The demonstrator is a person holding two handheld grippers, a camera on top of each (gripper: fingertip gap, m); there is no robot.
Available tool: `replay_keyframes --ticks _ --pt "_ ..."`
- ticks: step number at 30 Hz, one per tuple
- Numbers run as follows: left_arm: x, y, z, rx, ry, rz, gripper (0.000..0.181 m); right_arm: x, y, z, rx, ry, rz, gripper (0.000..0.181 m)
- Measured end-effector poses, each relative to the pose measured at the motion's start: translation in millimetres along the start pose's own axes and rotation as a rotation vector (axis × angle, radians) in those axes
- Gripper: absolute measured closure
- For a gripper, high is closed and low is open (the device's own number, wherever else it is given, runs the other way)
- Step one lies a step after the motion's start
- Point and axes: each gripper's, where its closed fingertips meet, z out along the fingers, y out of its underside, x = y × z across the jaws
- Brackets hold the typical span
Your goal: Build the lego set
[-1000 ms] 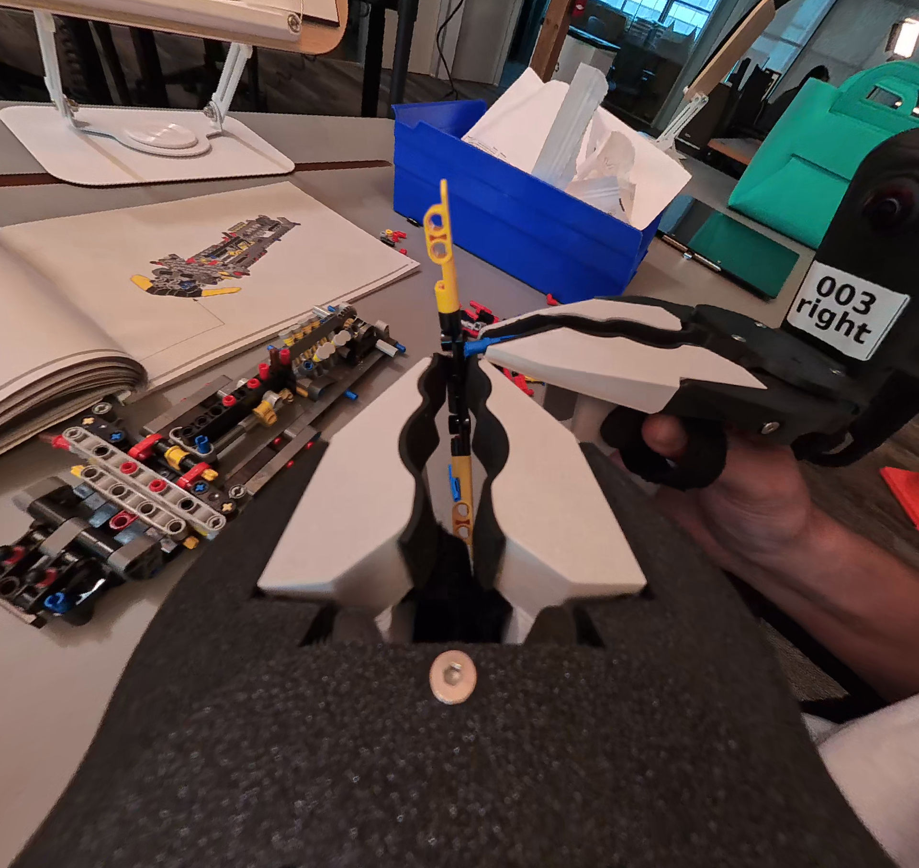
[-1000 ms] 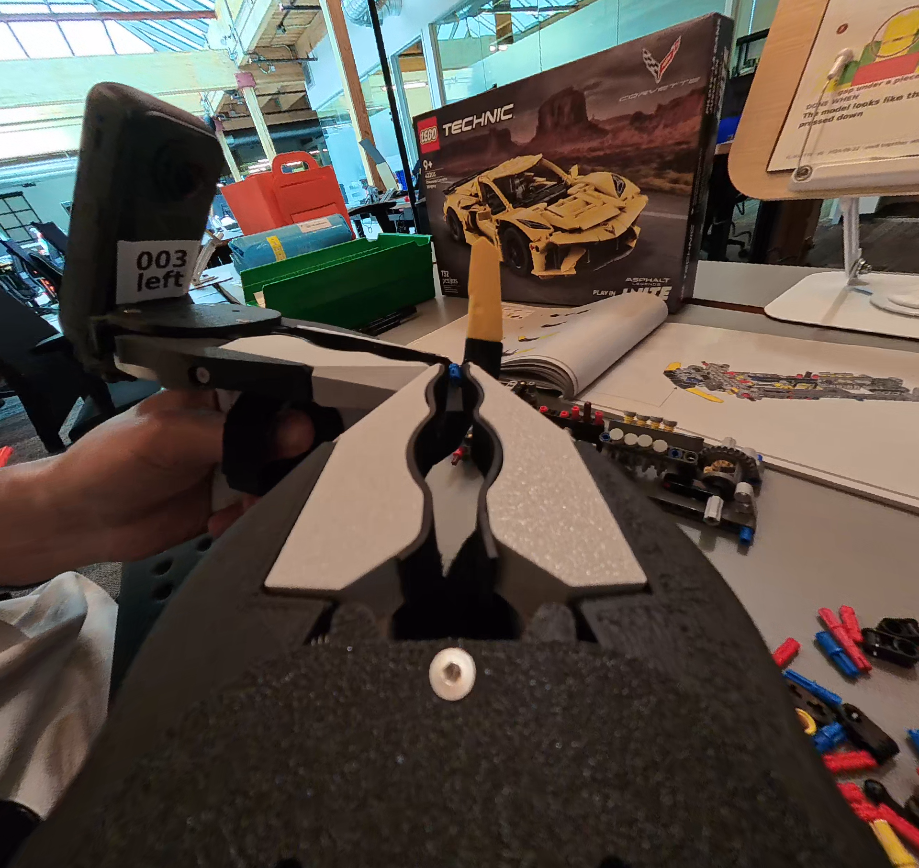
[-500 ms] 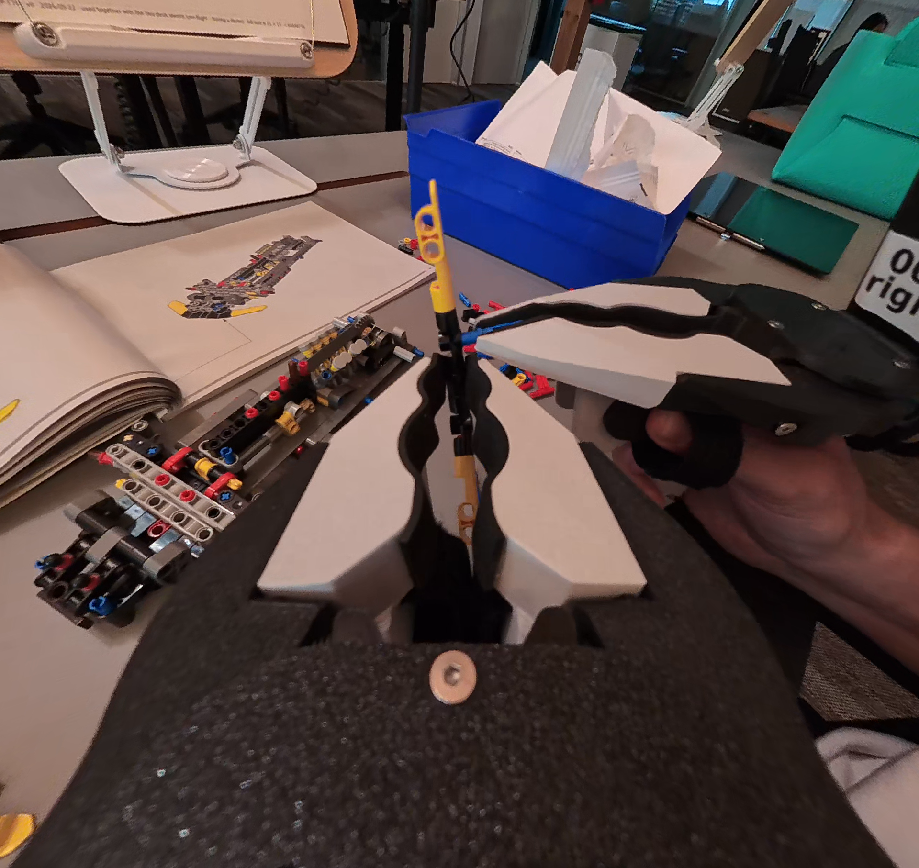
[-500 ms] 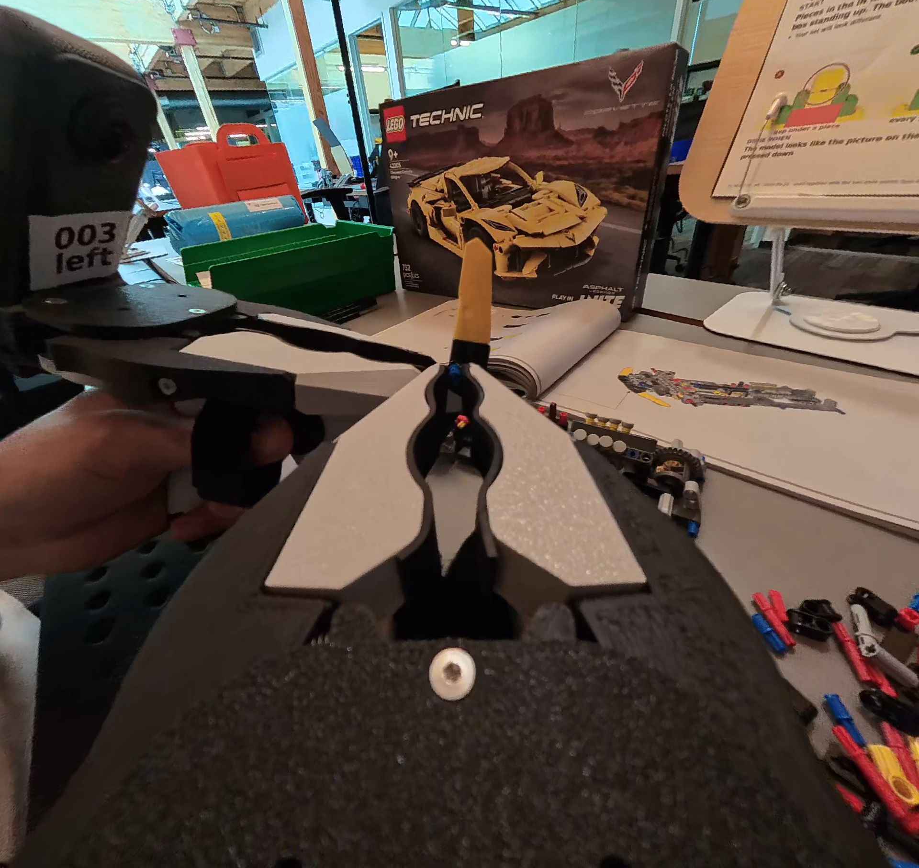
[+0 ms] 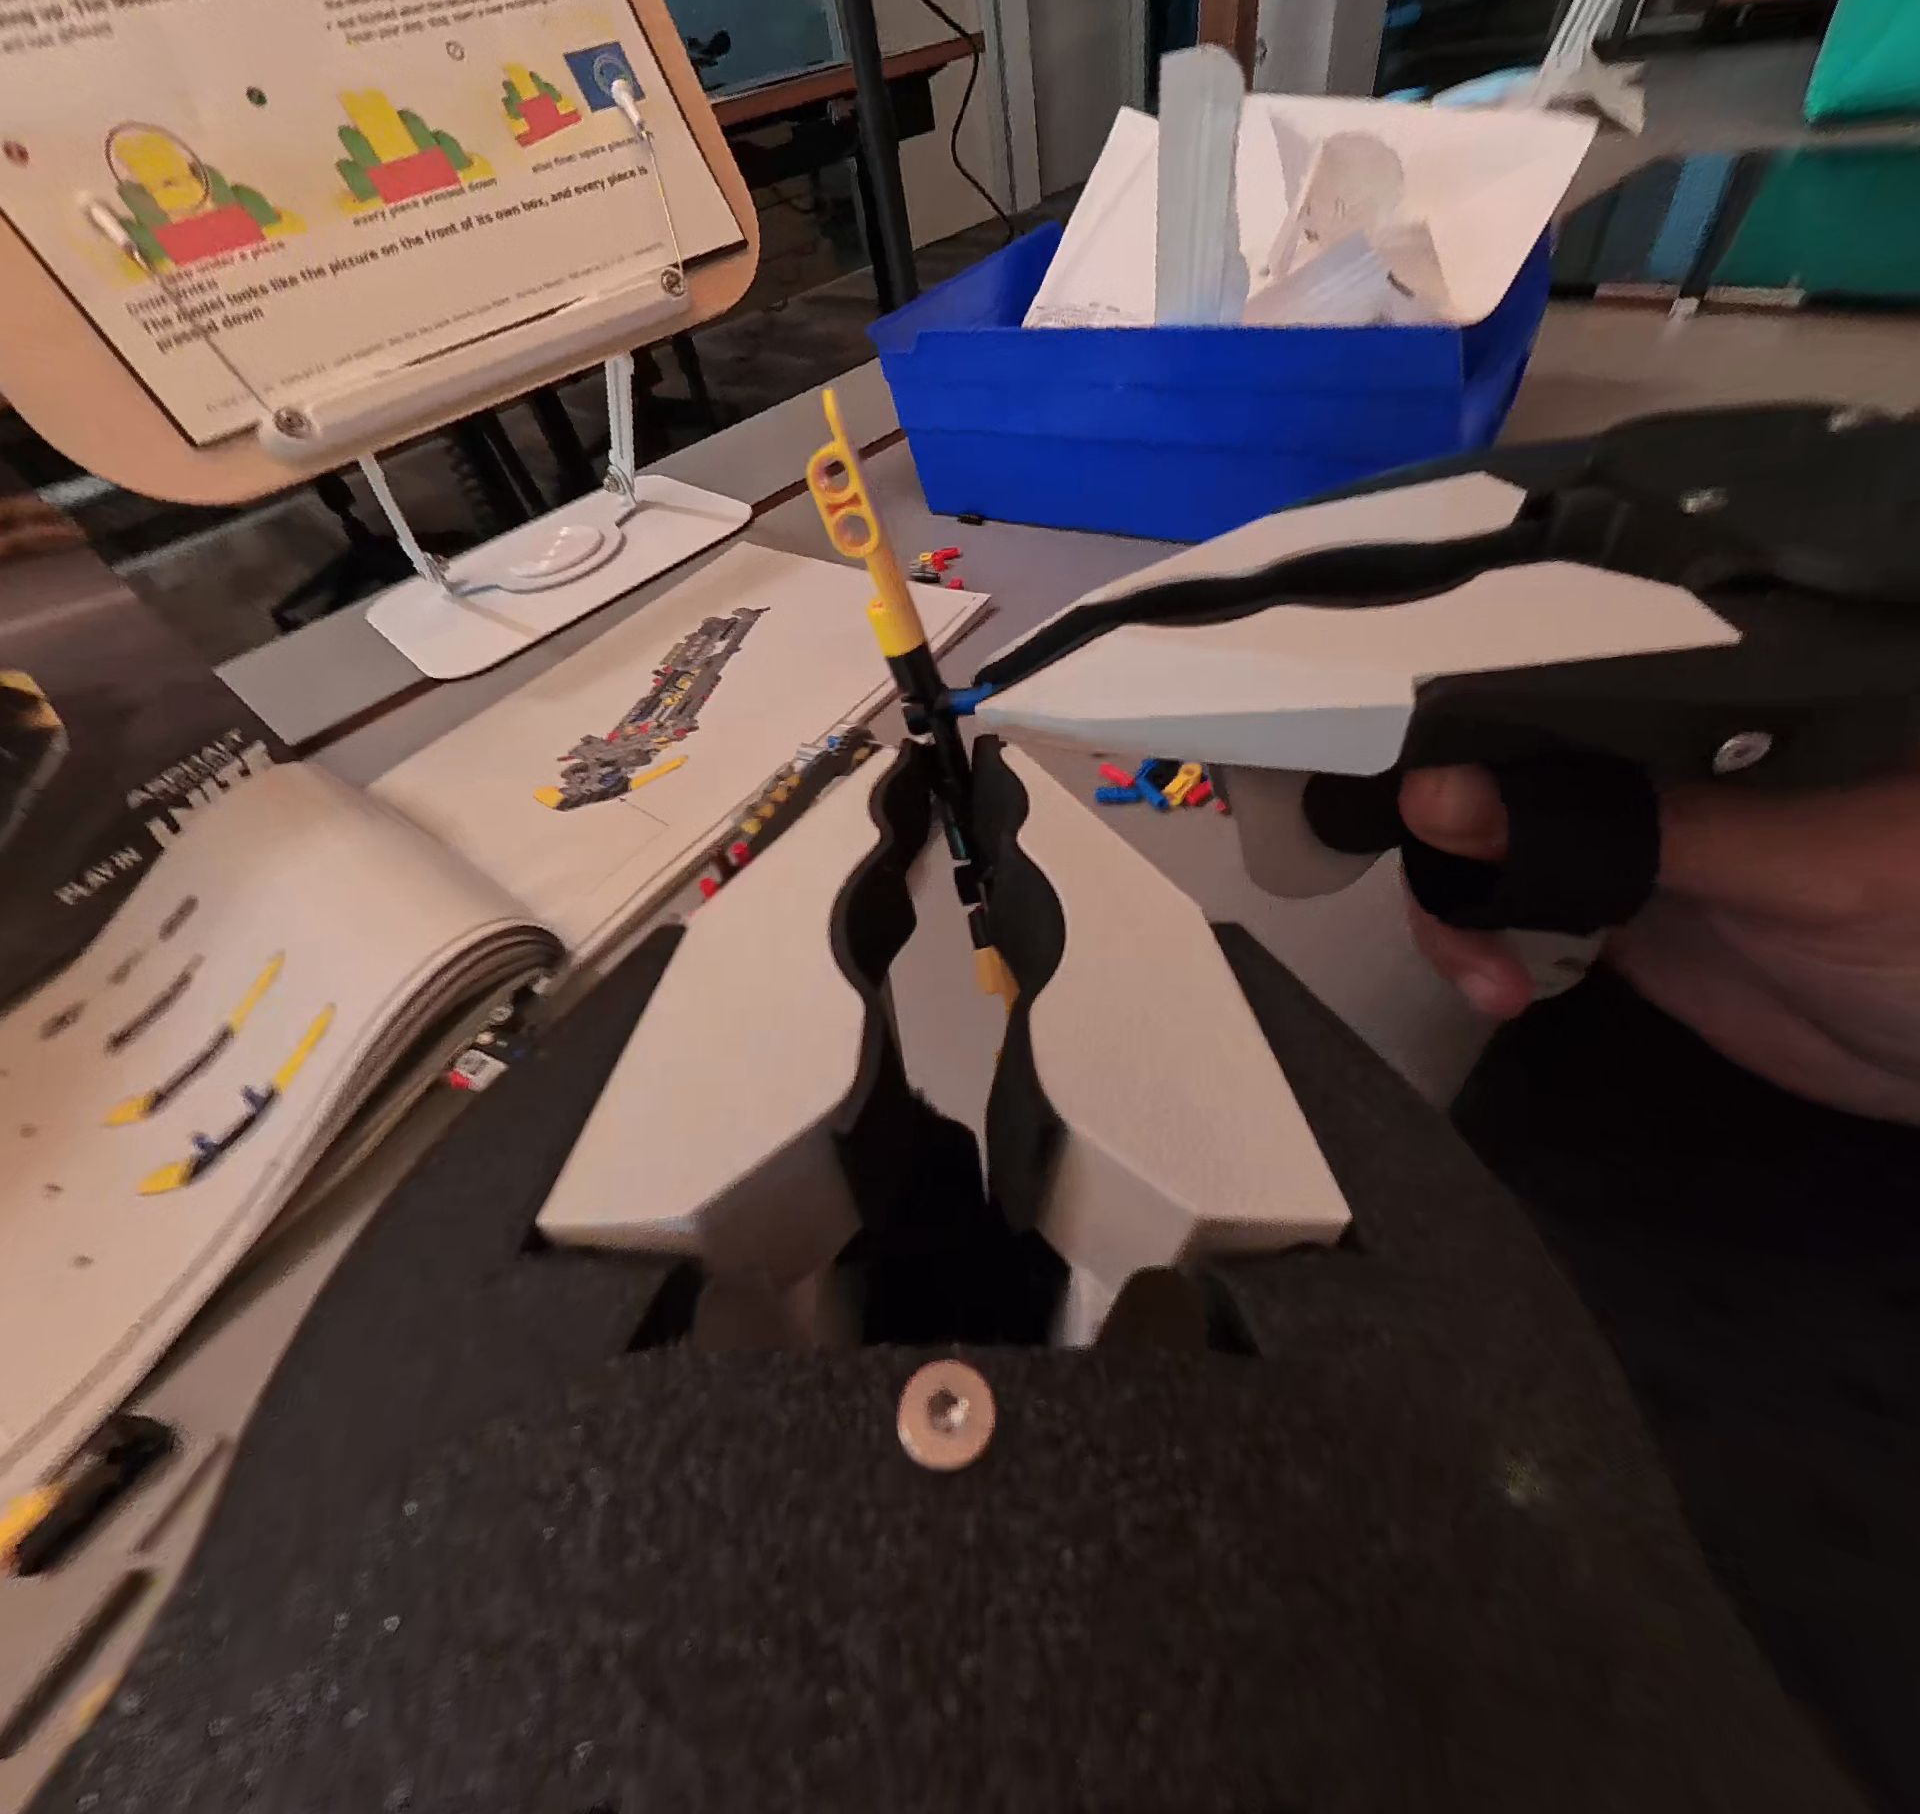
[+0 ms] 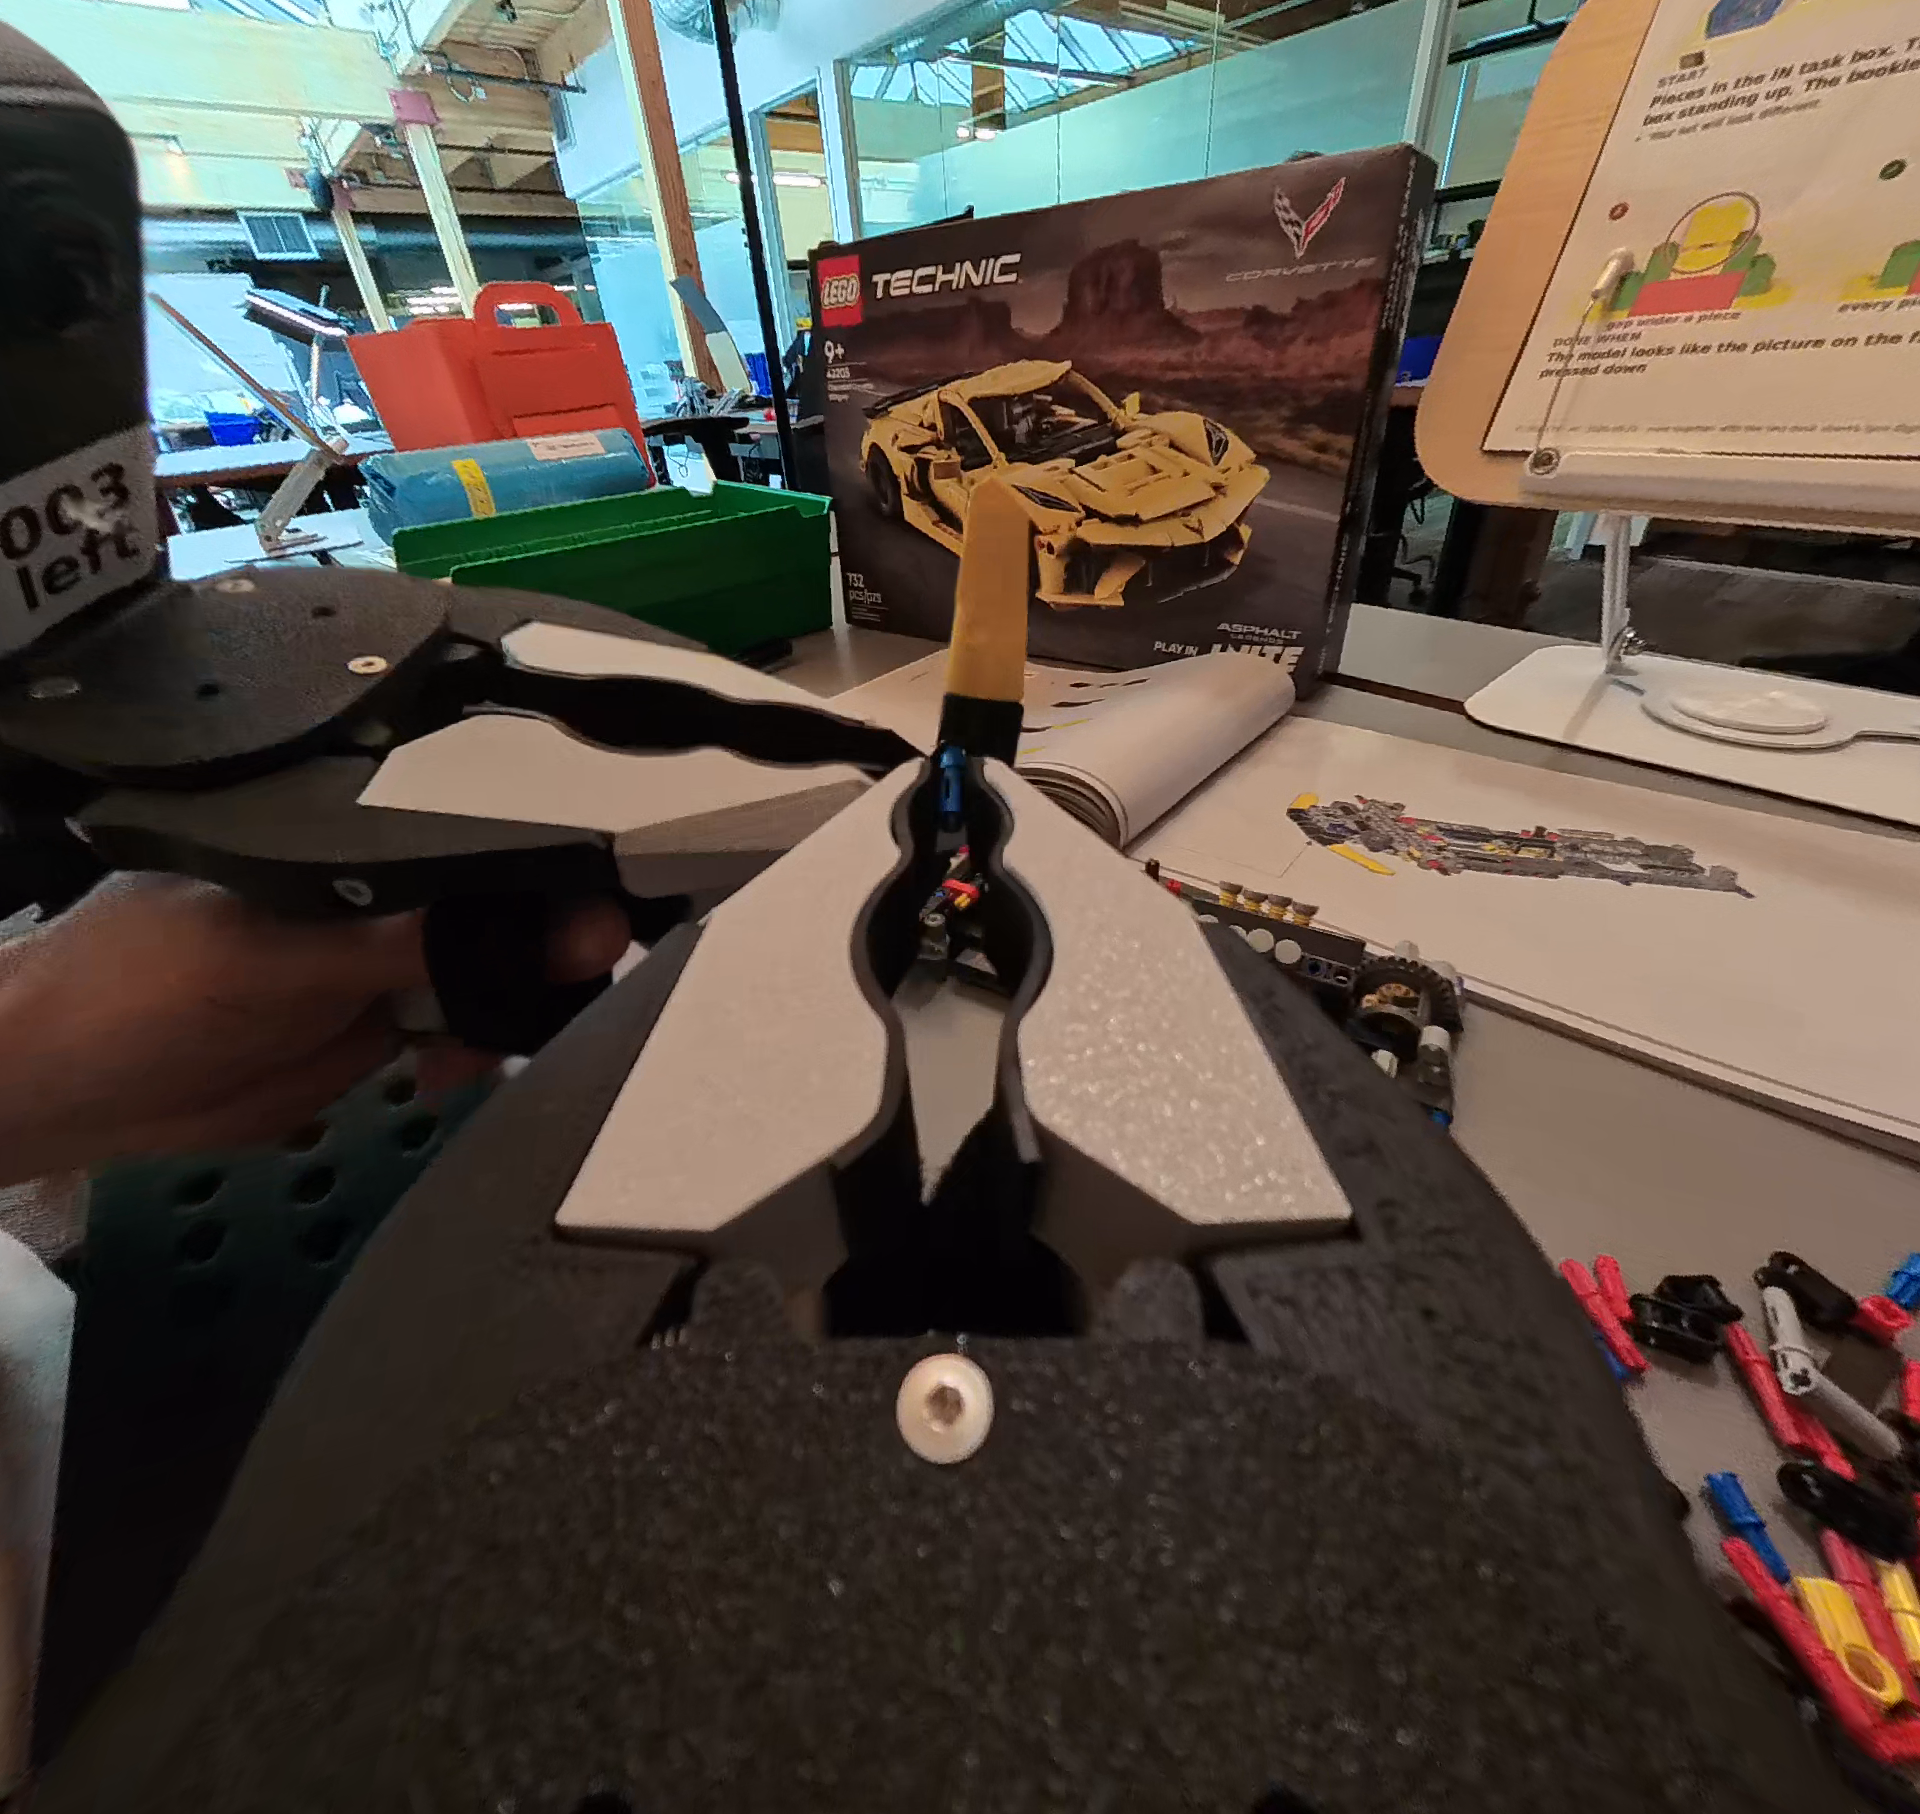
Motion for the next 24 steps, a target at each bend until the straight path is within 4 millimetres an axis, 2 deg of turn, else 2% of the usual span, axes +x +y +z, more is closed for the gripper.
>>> replay_keyframes --ticks 5,7,14,17,20,22,24 --pt "-5.7 6.9 -2.2 -0.061 -0.043 0.350 0.175 -1.7 5.9 0.7 -0.046 -0.011 0.005 0.178" --pt "-6.7 8.7 -3.6 -0.079 -0.028 0.407 0.175 -3.0 7.5 1.7 -0.053 -0.013 -0.005 0.178" --pt "2.8 8.3 -5.0 -0.059 0.145 0.092 0.174 -3.8 3.3 1.4 -0.017 -0.033 0.017 0.177" --pt "5.7 6.3 -4.9 -0.038 0.209 -0.101 0.174 -3.6 2.0 1.3 -0.007 -0.036 0.026 0.178" --pt "7.1 1.4 -4.7 -0.012 0.238 -0.222 0.175 -3.6 -2.8 -0.3 0.015 -0.018 -0.008 0.178" --pt "8.8 -3.0 -4.0 0.005 0.294 -0.389 0.174 -3.3 -6.3 -1.1 0.032 0.005 -0.064 0.178" --pt "10.3 -4.1 -3.2 0.020 0.335 -0.480 0.174 -2.5 -6.0 -1.0 0.030 0.017 -0.088 0.178"
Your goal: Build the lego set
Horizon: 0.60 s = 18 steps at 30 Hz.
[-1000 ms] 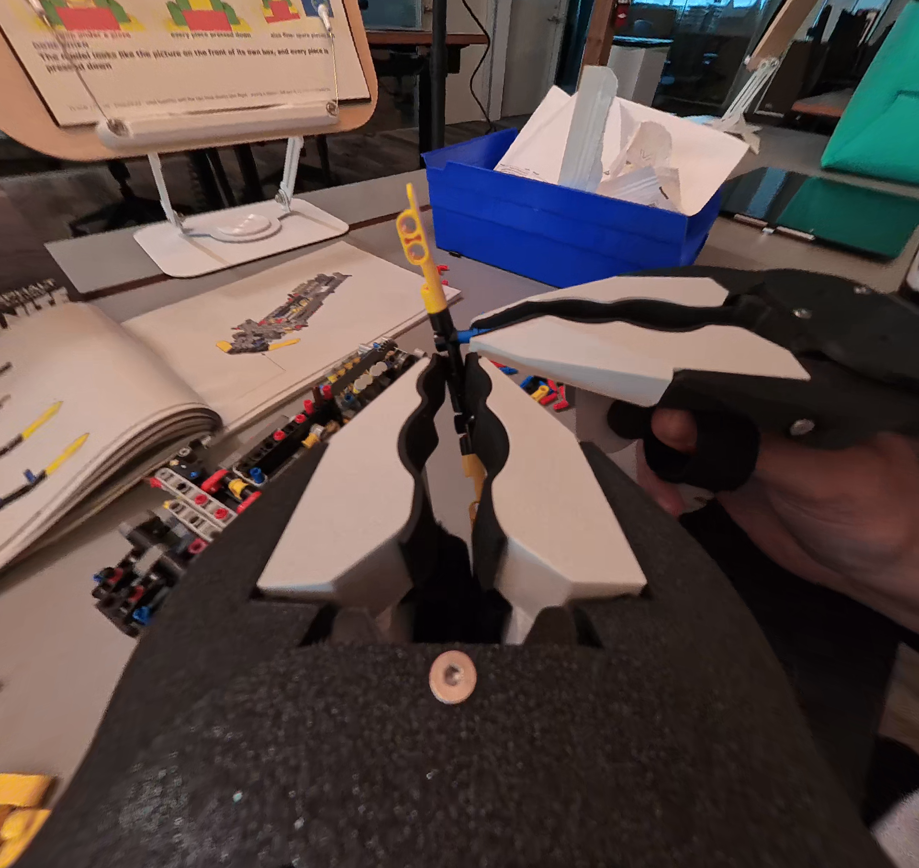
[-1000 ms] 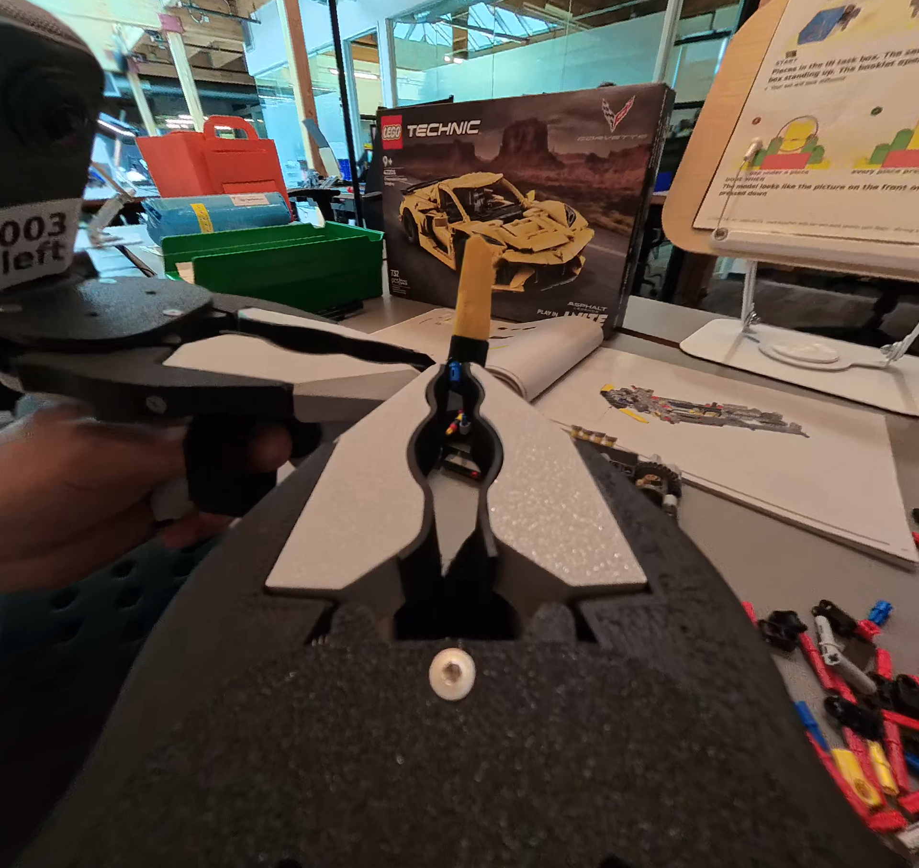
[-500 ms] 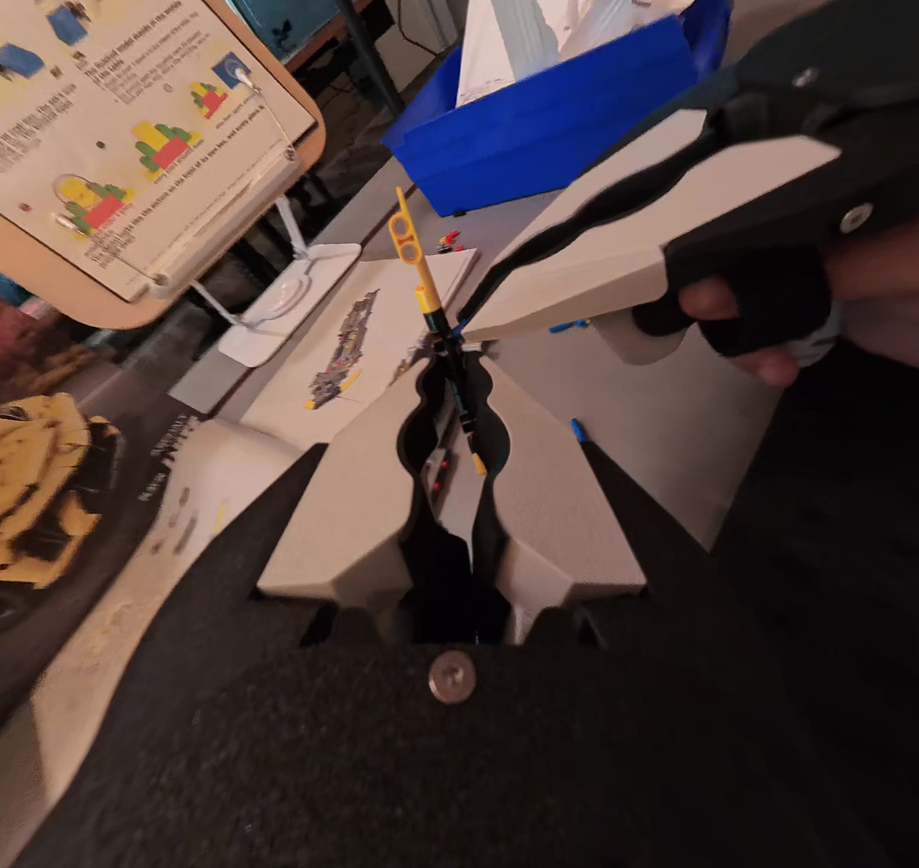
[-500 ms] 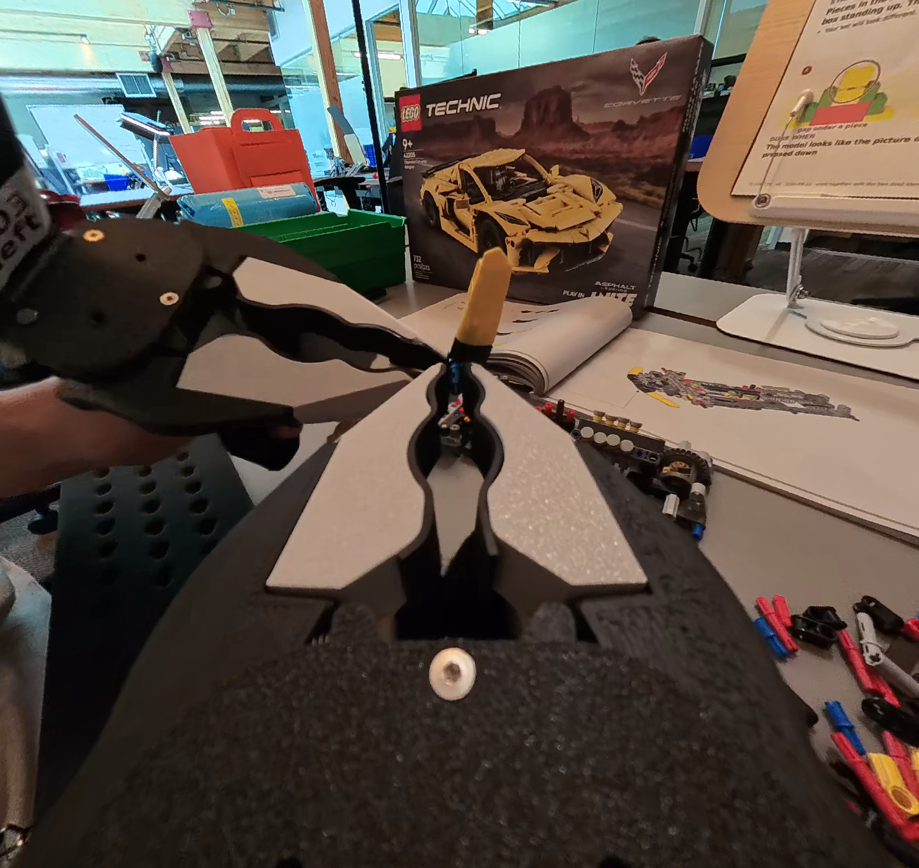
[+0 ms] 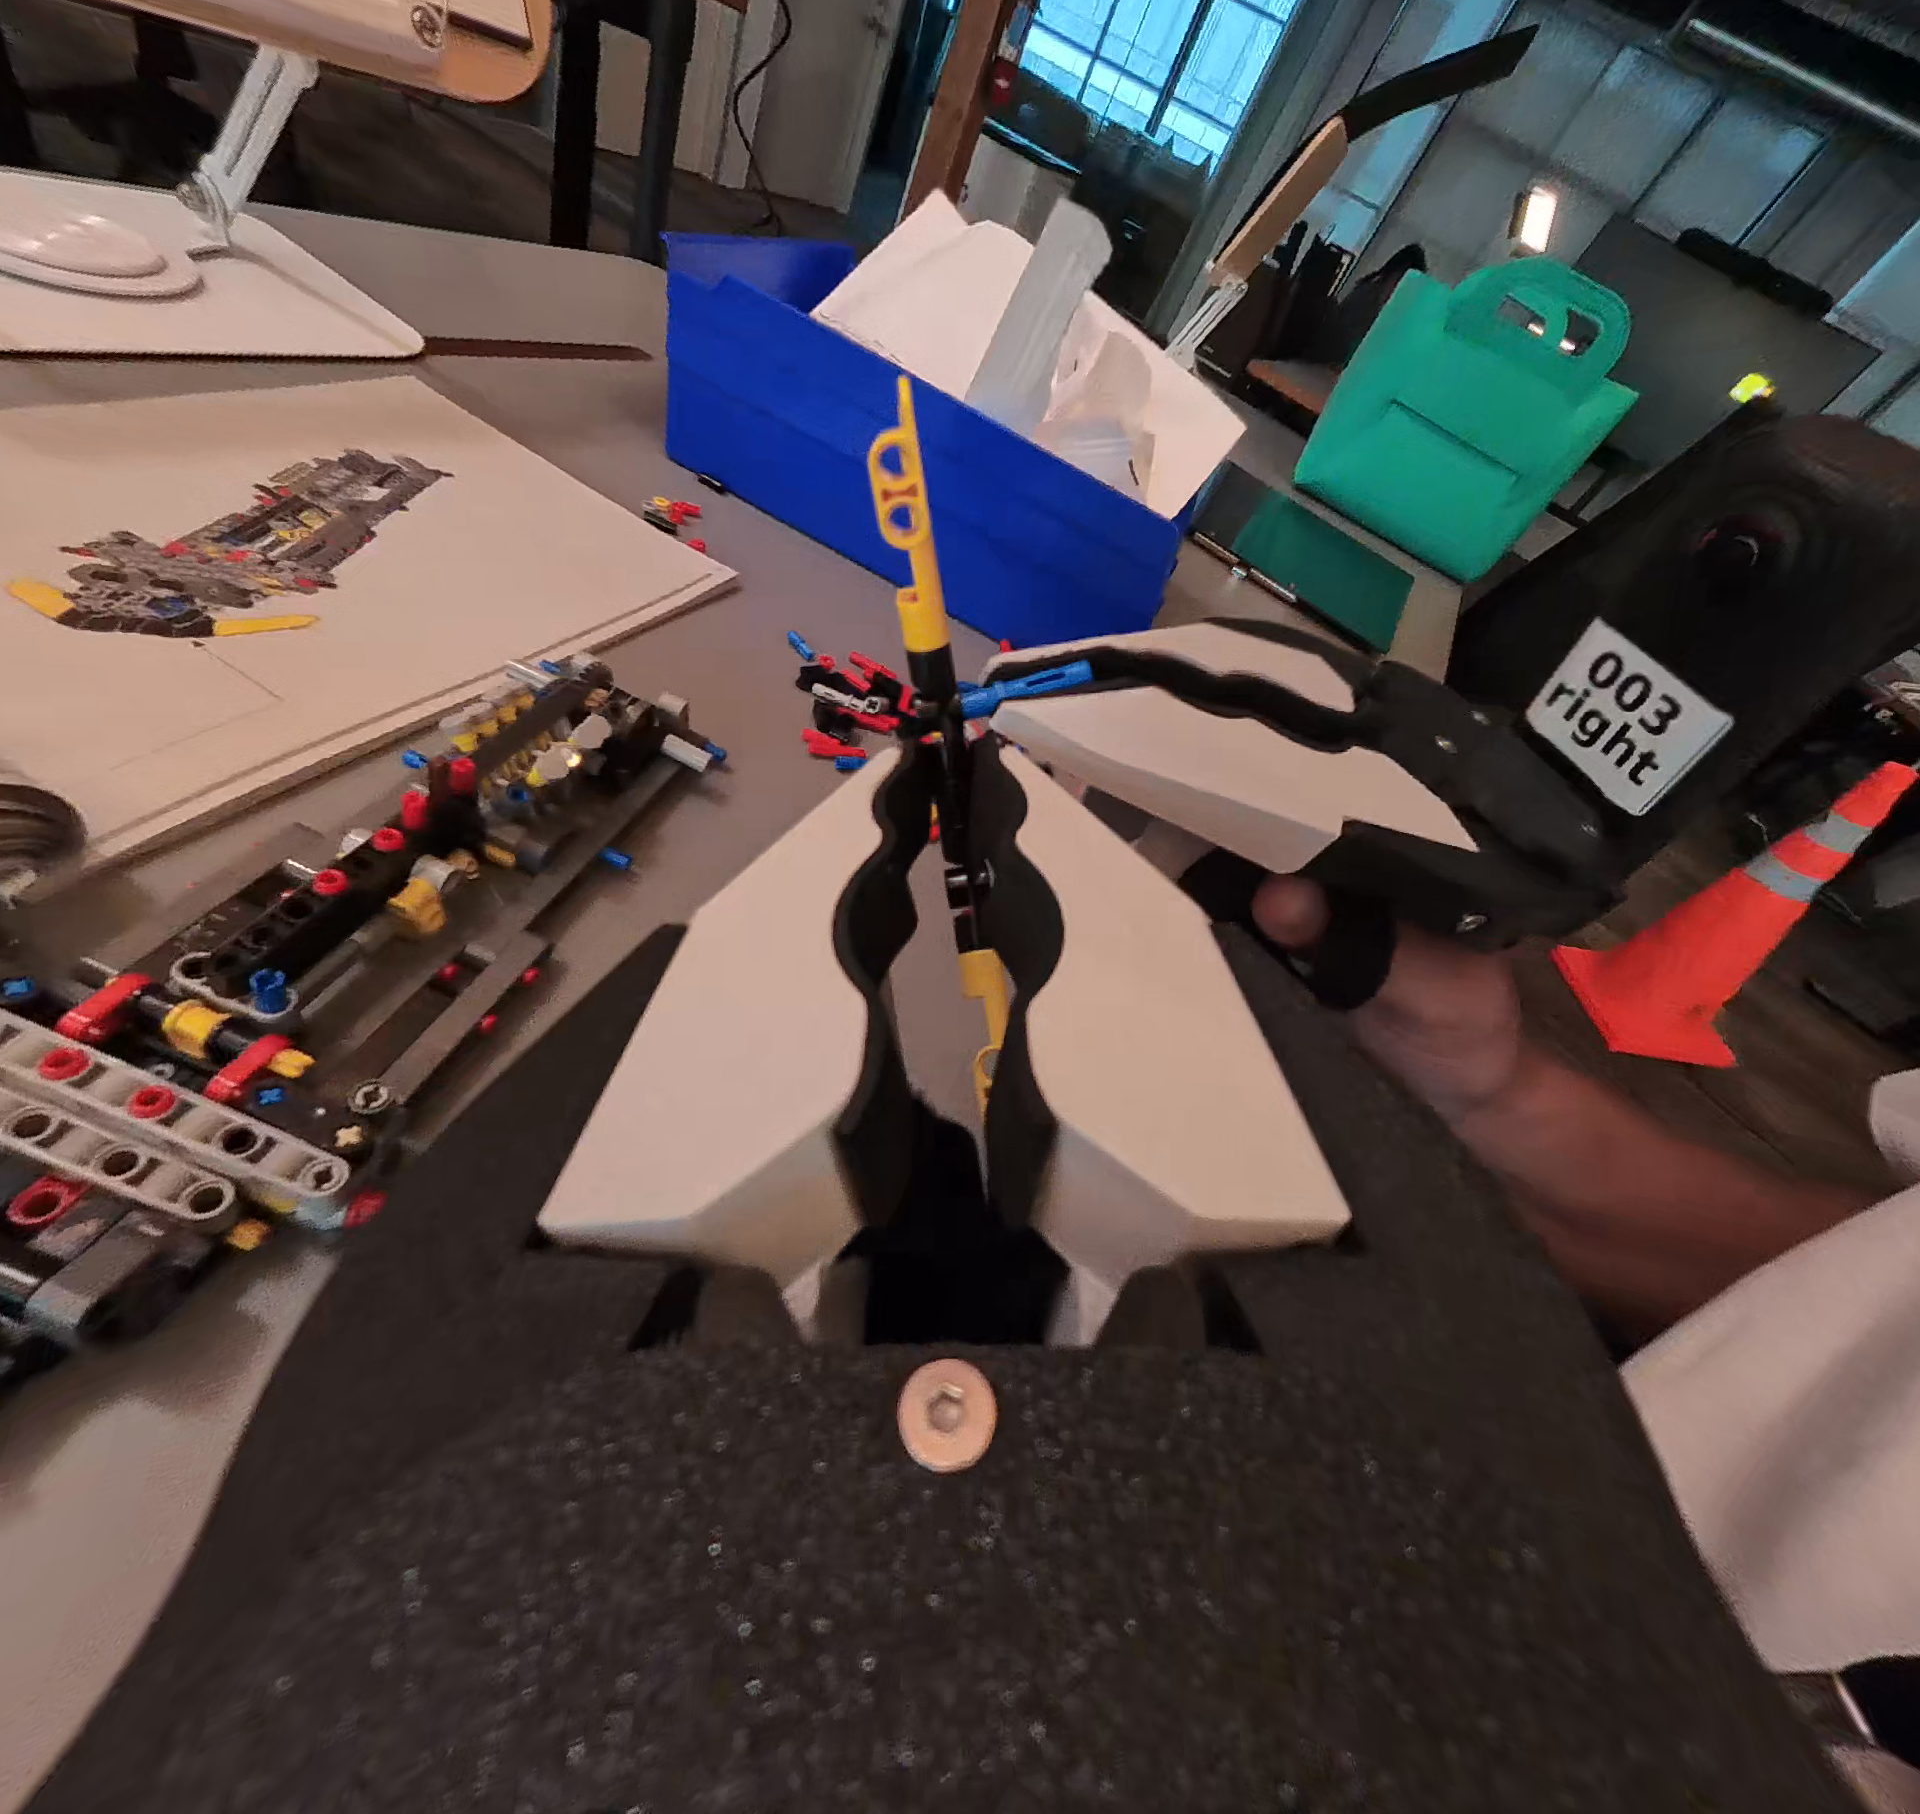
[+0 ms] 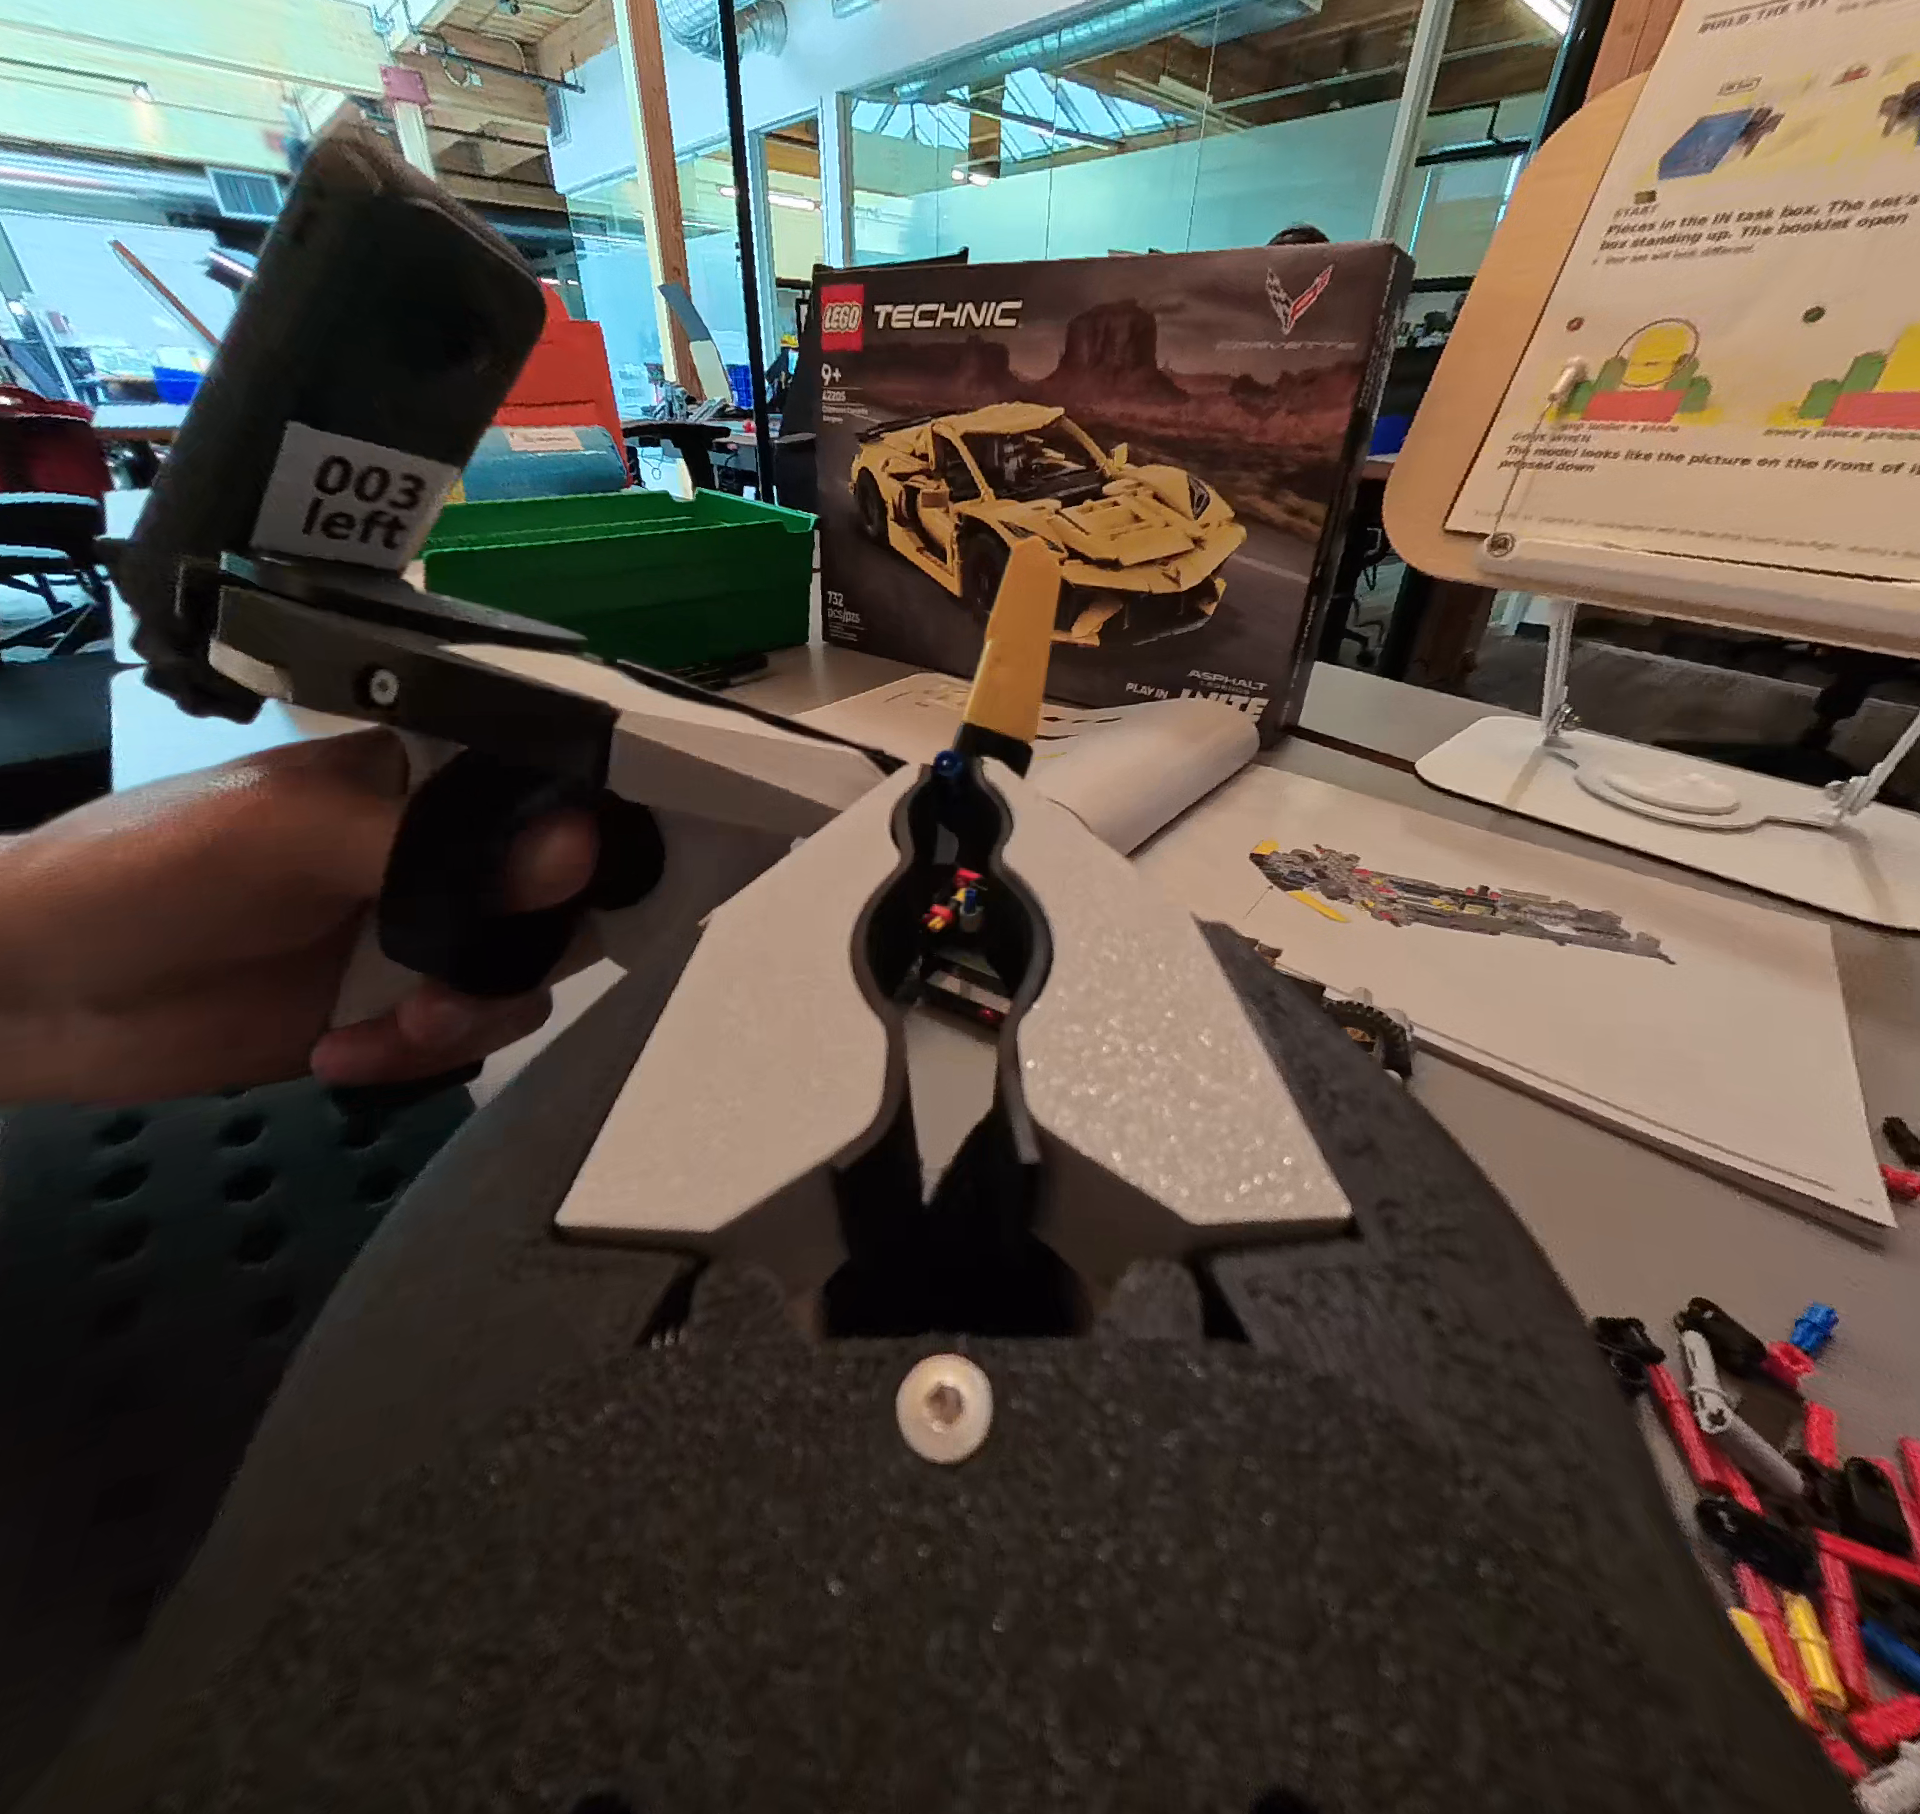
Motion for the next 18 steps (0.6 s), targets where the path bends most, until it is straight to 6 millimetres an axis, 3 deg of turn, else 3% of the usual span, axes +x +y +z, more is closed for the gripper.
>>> replay_keyframes --ticks 7,12,18 --pt "-1.5 1.6 0.6 -0.008 -0.070 0.131 0.174 0.0 0.3 0.3 0.002 0.002 -0.003 0.178" --pt "0.3 0.2 0.8 0.052 -0.012 -0.045 0.175 -0.5 -1.0 0.7 0.017 -0.026 0.033 0.178" --pt "4.4 -4.8 1.7 0.050 0.015 -0.058 0.175 1.9 -7.2 -1.7 0.048 -0.021 0.037 0.178"
